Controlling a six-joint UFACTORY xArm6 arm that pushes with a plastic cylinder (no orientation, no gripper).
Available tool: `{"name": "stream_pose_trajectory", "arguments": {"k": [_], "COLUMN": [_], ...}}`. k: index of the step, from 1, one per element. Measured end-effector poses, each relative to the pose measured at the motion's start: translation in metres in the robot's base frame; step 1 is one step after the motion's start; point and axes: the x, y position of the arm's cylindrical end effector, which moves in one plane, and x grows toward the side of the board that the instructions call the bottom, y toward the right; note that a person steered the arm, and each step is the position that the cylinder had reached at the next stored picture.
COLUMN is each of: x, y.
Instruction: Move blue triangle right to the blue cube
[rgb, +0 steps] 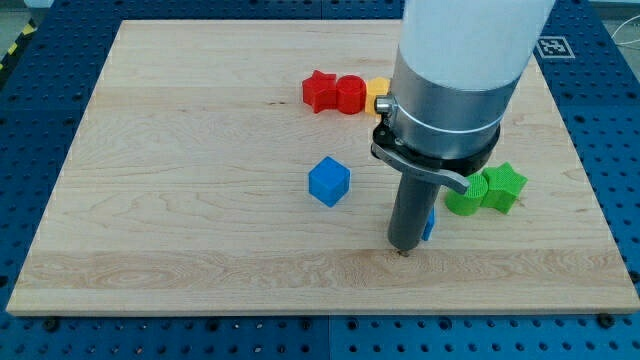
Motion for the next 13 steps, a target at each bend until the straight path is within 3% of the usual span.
{"name": "stream_pose_trajectory", "arguments": {"k": [3, 10, 13], "x": [0.039, -0.005, -0.005], "y": [0.049, 0.045, -0.003]}}
